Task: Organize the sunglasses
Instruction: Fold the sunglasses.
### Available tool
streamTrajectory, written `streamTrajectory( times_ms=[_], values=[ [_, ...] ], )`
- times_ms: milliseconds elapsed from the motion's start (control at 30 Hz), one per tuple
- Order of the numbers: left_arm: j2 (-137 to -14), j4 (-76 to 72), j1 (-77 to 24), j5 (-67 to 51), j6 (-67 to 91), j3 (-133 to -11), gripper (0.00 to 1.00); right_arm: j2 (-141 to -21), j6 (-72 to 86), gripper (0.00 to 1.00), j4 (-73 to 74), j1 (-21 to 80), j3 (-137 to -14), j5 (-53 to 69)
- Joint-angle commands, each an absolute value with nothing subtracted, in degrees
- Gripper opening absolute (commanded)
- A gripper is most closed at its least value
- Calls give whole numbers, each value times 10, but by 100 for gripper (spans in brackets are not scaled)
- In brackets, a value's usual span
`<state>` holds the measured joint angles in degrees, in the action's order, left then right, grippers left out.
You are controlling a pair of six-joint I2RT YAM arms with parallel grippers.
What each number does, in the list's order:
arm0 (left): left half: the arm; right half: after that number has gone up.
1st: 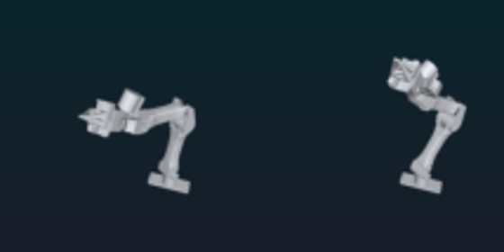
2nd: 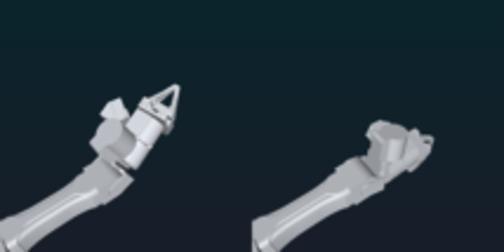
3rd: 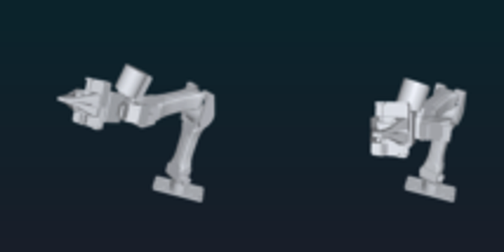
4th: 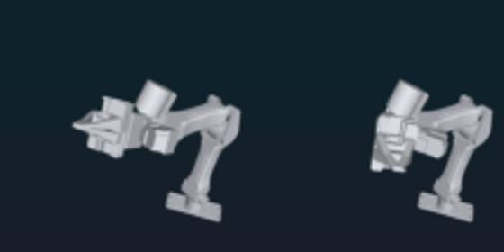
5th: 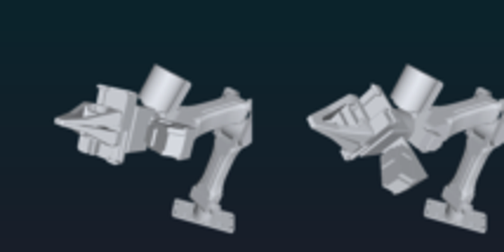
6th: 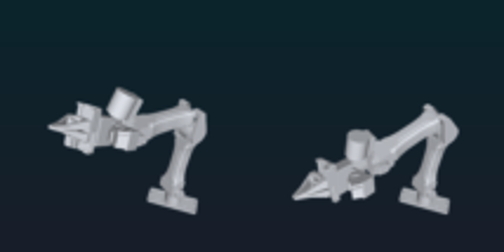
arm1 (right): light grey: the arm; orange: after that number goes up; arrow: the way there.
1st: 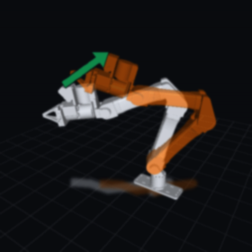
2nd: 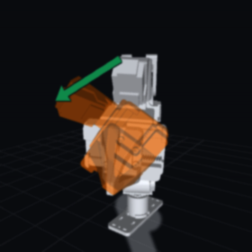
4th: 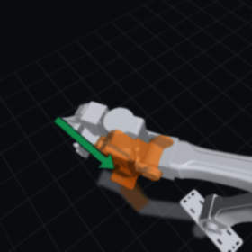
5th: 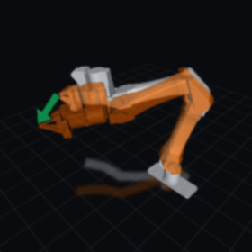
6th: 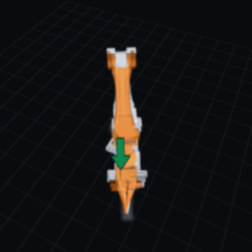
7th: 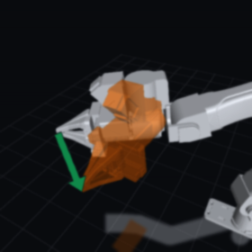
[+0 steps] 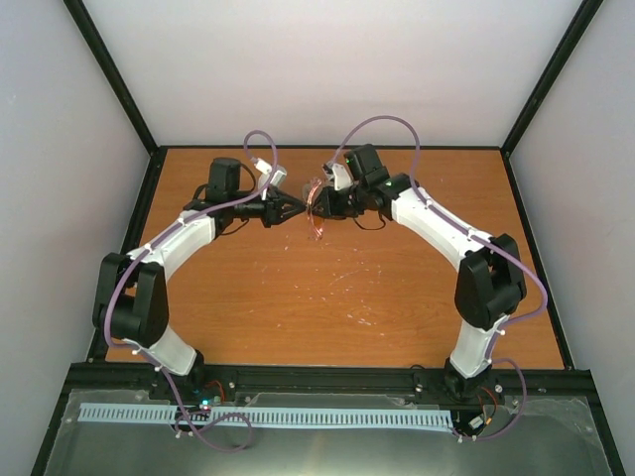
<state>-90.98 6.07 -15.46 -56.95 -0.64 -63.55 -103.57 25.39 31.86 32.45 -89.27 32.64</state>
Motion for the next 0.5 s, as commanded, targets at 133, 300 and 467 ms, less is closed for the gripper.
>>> streamTrajectory(
  times_ms=[133, 300, 467],
  values=[
    [-937, 84, -130, -479, -23, -655, 56, -985, 272, 3, 290, 299, -847, 328],
    [-962, 137, -139, -488, -65, -653, 19, -972, 263, 3, 284, 257, -836, 320],
    [-1008, 213, -181, -446, -123, -672, 6, -1006, 213, 3, 322, 222, -890, 307]
  ],
)
